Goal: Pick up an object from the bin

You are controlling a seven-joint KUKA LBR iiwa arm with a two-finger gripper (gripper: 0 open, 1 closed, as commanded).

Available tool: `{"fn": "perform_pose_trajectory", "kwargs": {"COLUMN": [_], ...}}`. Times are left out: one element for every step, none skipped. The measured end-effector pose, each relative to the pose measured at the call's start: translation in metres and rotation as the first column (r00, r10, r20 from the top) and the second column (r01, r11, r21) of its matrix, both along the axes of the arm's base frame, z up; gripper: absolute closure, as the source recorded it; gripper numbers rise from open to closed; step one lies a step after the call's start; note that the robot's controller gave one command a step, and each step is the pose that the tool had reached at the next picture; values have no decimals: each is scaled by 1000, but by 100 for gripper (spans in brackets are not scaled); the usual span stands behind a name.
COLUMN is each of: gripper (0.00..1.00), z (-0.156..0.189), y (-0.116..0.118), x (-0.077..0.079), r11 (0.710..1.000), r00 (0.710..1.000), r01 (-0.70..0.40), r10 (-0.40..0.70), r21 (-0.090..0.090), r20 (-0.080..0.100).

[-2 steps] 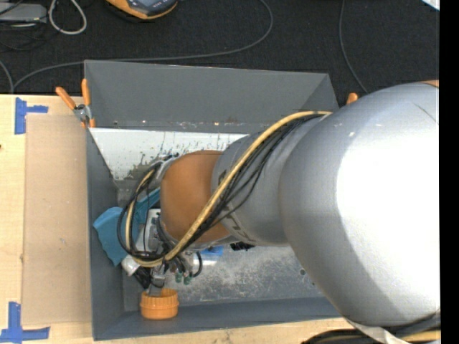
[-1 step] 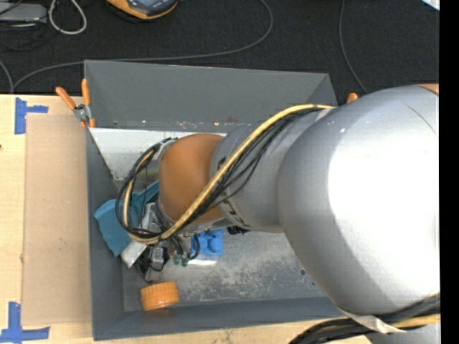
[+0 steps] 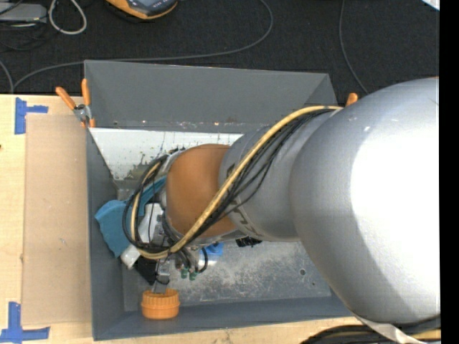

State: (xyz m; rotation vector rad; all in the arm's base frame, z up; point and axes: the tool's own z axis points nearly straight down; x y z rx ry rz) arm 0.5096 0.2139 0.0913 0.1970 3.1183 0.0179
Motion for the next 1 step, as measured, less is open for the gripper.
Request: {"fn": "perform_pose_trajectory", "kwargs": {"gripper": [0], "z": [-21], "y": [-4], "x": [15], "r11": [1000], "r00": [1000], "r01": [-1], "r10": [1], "r21": [3], "r20": [9]}}
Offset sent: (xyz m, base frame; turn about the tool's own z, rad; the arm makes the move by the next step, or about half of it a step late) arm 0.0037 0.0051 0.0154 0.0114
